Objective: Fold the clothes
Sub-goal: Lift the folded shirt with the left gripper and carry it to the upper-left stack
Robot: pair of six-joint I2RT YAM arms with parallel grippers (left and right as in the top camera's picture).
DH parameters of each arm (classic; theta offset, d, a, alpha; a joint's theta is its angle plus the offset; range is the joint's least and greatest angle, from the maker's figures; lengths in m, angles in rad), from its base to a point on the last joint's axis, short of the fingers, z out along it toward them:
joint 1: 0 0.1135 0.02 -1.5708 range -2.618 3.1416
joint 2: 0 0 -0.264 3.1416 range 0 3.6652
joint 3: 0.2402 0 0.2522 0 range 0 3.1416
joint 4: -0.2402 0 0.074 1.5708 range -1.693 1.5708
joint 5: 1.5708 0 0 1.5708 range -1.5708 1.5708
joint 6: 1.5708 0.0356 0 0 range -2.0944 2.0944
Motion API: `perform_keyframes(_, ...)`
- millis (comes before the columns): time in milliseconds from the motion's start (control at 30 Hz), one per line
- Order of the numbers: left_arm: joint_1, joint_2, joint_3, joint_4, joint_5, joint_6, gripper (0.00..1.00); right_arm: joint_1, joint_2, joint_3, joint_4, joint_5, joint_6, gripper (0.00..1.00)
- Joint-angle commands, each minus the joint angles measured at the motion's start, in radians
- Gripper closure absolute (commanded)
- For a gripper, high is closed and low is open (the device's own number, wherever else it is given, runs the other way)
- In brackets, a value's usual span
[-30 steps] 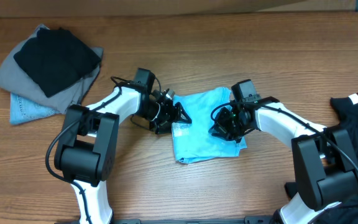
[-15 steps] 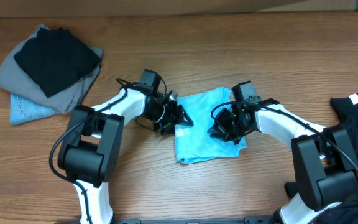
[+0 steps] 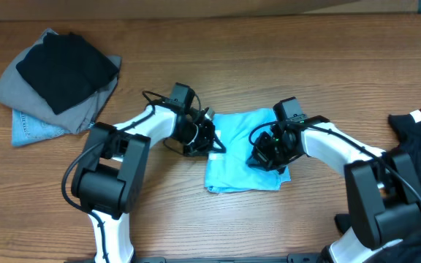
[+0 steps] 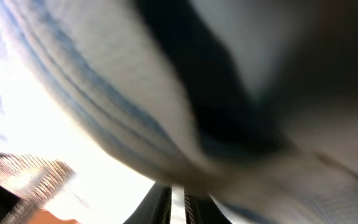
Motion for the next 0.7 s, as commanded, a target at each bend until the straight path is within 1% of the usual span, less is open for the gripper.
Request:
perform_keyframes(0, 0.088, -0.076, 0.098, -0.078, -0.041, 0.135, 0.96, -0.011, -0.13, 0.083, -0.048, 0.039, -0.107, 0.88)
perform_keyframes(167, 0.232, -0.101, 0.333, -0.27, -0.086, 0.255, 0.96, -0.011, -0.238, 0.182, -0.14, 0.098, -0.134, 0.87)
perform_keyframes(233, 0.289, -0.101, 0.426, -0.297, -0.087, 0.279, 0.96, -0.011, -0.257, 0.205, -0.144, 0.098, -0.134, 0.87)
perform_keyframes(367, 0.414, -0.101, 0.587, -0.286, -0.117, 0.28, 0.96, -0.01, -0.262, 0.216, -0.146, 0.099, -0.13, 0.87)
perform_keyframes(467, 0.503, -0.101, 0.666, -0.251, -0.147, 0.28, 0.96, -0.011, -0.262, 0.216, -0.159, 0.1, -0.13, 0.87)
perform_keyframes(567, 0.591, -0.101, 0.711, -0.206, -0.192, 0.28, 0.96, -0.011, -0.262, 0.216, -0.163, 0.099, -0.13, 0.88)
perform_keyframes(667, 0.666, -0.1, 0.713, -0.179, -0.261, 0.28, 0.96, -0.011, -0.262, 0.216, -0.163, 0.099, -0.13, 0.88)
